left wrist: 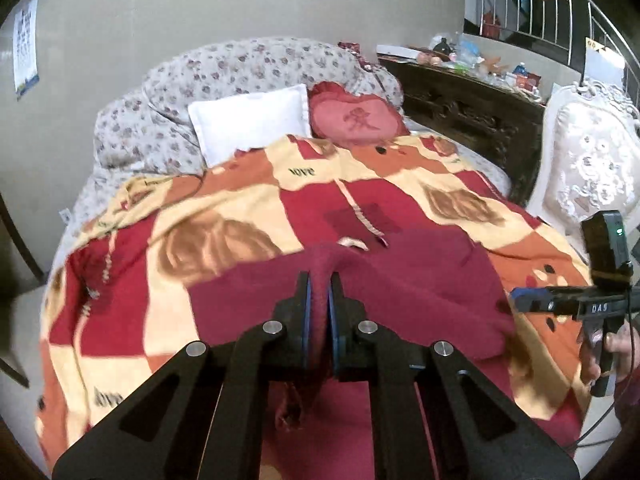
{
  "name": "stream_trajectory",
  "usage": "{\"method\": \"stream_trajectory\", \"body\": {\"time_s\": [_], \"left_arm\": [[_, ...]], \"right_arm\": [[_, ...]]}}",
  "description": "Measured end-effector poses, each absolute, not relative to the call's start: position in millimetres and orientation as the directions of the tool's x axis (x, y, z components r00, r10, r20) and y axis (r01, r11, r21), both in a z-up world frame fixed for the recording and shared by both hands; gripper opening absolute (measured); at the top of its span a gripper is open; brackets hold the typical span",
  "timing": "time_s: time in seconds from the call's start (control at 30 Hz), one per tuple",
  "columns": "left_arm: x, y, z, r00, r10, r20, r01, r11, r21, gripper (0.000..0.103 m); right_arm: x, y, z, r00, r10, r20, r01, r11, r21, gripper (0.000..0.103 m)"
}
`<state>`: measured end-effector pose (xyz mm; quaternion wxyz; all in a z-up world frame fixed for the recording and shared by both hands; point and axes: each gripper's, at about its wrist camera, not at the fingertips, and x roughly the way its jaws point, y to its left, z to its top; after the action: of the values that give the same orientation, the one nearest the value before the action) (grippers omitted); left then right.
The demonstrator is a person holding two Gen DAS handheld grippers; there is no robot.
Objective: Fold small clothes
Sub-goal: 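Fold the held hem up toward the collar with the left tool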
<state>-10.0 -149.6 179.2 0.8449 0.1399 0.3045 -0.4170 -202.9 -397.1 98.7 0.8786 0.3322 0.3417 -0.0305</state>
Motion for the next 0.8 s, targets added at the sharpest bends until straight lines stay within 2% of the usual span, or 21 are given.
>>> {"method": "stream_trajectory", "body": {"time_s": [0.07,0.13,0.23,0.33,0.43,0.5,0.6,0.7,0.73,0.8], "left_arm": [[6.6,-150.7,167.2,0.490,-0.569,-0.661,0.757,0.653,-0.001,0.006],[22.1,-151.0,138.8,0.477,-0.512,-0.714,0.727,0.687,-0.006,0.006],[33.7,-143.8,99.2,0.431,-0.473,-0.768,0.698,0.715,-0.049,0.006],[30.7,-141.1,81.8,0.411,-0.464,-0.785,0.691,0.720,-0.063,0.006],[25.2,-142.0,85.4,0.408,-0.477,-0.779,0.705,0.706,-0.063,0.006],[24.6,-143.4,92.4,0.410,-0.488,-0.771,0.714,0.698,-0.063,0.006],[25.6,-142.5,109.3,0.416,-0.530,-0.739,0.723,0.686,-0.085,0.006],[26.8,-137.5,125.2,0.446,-0.574,-0.687,0.725,0.681,-0.100,0.006],[29.2,-136.9,123.6,0.449,-0.571,-0.687,0.719,0.687,-0.101,0.006],[38.4,-141.9,103.9,0.415,-0.524,-0.744,0.709,0.699,-0.097,0.007]], "right_arm": [[-196.9,-407.6,102.8,0.746,0.054,-0.664,0.365,0.800,0.475,0.065],[-188.4,-418.5,100.3,0.719,-0.007,-0.695,0.414,0.807,0.420,0.065],[-174.0,-439.4,83.6,0.658,-0.028,-0.752,0.478,0.788,0.389,0.065],[-160.1,-451.1,64.9,0.664,0.073,-0.744,0.433,0.773,0.463,0.065],[-153.2,-455.5,56.7,0.666,0.084,-0.741,0.402,0.797,0.452,0.030],[-152.6,-451.5,61.8,0.676,0.067,-0.734,0.371,0.829,0.418,0.020],[-153.4,-447.3,80.6,0.701,0.008,-0.713,0.354,0.864,0.357,0.018],[-155.6,-456.1,91.9,0.761,-0.021,-0.648,0.369,0.836,0.406,0.017],[-154.9,-458.6,90.3,0.763,-0.038,-0.645,0.384,0.830,0.405,0.017],[-151.5,-471.9,74.5,0.751,-0.070,-0.657,0.445,0.788,0.426,0.017]]}}
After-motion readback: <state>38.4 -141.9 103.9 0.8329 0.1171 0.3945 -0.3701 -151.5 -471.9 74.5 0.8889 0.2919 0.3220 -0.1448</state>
